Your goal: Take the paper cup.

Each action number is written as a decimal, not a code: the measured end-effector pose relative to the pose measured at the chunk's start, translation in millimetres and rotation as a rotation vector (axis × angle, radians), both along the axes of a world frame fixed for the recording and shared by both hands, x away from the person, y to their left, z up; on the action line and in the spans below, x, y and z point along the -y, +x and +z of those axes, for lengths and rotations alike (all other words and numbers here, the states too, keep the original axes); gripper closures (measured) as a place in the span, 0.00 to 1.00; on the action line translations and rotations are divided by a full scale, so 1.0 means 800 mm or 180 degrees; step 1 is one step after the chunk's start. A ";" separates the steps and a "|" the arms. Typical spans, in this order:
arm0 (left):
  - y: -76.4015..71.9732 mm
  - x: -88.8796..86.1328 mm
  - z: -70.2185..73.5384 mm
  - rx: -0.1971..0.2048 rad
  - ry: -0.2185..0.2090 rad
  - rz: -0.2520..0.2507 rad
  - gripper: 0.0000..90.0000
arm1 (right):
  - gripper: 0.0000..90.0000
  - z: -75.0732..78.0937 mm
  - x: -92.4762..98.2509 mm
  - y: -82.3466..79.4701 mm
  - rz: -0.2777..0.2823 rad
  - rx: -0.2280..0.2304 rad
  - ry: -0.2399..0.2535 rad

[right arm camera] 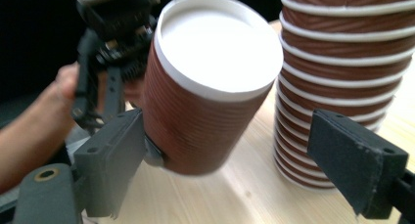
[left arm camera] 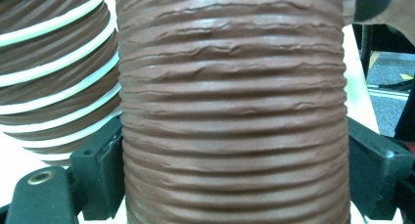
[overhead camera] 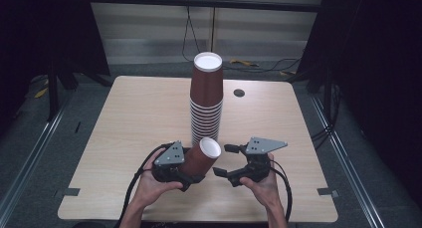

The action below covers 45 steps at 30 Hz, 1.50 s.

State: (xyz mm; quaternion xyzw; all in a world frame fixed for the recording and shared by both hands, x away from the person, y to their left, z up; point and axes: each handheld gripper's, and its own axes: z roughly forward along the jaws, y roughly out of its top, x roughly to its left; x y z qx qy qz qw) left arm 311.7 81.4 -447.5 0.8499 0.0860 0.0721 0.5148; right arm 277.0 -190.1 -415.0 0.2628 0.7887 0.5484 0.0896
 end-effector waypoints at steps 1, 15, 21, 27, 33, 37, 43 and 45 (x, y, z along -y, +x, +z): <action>0.000 -0.001 0.000 -0.0006 0.0036 0.0010 0.15 | 0.18 0.000 -0.001 -0.001 0.0032 -0.0018 -0.0069; 0.003 -0.001 0.009 0.0076 0.0383 -0.0001 0.15 | 0.18 -0.002 0.001 0.007 0.0071 -0.0067 -0.0343; 0.000 0.012 0.009 0.0114 0.0592 -0.0084 0.15 | 0.19 -0.002 0.002 0.008 0.0137 -0.0116 -0.0503; 0.002 0.018 0.007 0.0114 0.0806 -0.0211 0.16 | 0.15 -0.005 0.001 0.012 0.0184 -0.0156 -0.0702; 0.004 0.023 0.010 0.0142 0.0996 -0.0218 0.16 | 0.15 -0.007 -0.007 0.015 0.0310 -0.0234 -0.0981; 0.005 0.025 0.016 0.0153 0.1072 -0.0233 0.16 | 0.23 -0.007 -0.009 0.020 0.0406 -0.0303 -0.0997; 0.009 0.027 0.015 0.0197 0.1262 -0.0256 0.16 | 0.23 -0.008 -0.010 0.027 0.0417 -0.0385 -0.1005; 0.008 0.028 0.013 0.0181 0.1325 -0.0272 0.16 | 0.24 -0.010 -0.011 0.029 0.0426 -0.0400 -0.1052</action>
